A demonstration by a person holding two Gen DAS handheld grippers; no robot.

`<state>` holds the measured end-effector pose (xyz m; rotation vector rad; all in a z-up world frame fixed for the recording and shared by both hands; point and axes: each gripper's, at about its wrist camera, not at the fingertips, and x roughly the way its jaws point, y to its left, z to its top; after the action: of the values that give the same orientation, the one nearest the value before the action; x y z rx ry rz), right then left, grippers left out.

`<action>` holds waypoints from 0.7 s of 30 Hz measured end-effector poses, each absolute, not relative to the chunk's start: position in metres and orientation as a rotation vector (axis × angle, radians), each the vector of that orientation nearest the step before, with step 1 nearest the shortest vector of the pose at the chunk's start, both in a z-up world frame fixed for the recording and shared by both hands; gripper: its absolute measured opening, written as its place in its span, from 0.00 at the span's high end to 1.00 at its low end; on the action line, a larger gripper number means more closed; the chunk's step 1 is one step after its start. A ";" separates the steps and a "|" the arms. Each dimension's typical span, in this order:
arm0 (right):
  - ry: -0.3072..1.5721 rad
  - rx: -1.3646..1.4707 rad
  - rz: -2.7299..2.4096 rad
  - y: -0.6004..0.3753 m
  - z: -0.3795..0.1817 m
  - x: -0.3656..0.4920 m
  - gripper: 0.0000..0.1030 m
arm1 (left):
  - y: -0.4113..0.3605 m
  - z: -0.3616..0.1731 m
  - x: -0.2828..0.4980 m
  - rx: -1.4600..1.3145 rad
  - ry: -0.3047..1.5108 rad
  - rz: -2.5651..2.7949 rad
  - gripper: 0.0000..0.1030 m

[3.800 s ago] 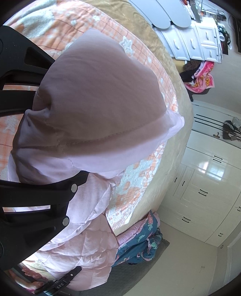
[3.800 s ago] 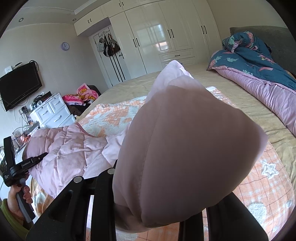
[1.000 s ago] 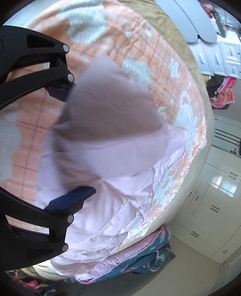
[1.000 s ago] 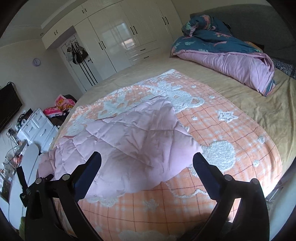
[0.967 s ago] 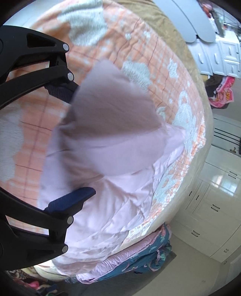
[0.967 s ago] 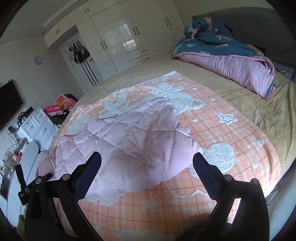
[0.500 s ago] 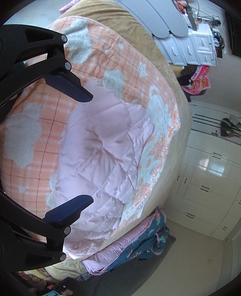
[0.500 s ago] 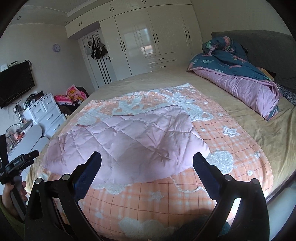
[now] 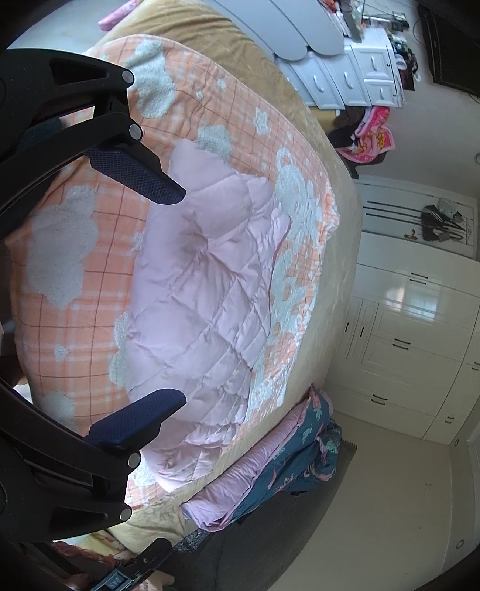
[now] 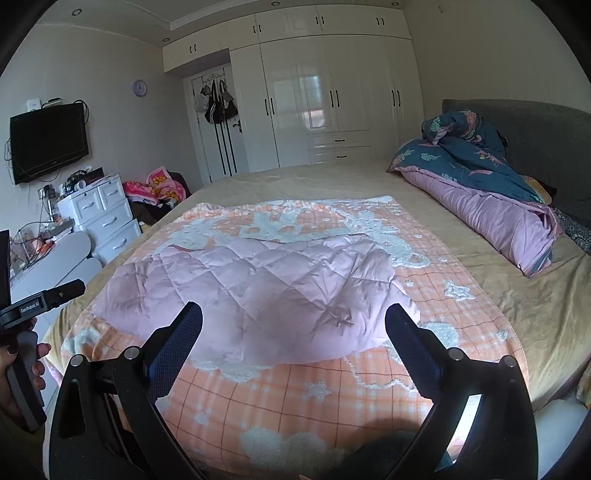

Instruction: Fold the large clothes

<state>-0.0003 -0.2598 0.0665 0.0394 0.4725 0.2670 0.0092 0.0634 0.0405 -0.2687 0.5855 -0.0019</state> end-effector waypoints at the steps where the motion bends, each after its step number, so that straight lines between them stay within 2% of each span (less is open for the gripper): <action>1: 0.469 0.035 0.266 -0.259 0.066 -0.002 0.04 | 0.062 0.040 0.008 -0.263 0.584 -0.004 0.09; 21: 0.626 0.008 0.267 -0.244 0.008 0.007 0.04 | 0.024 0.001 0.007 -0.218 0.662 -0.044 0.09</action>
<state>0.0067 -0.2439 0.0084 0.0075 0.6260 0.2675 0.0067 0.0236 0.0005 -0.2184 0.6617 -0.0442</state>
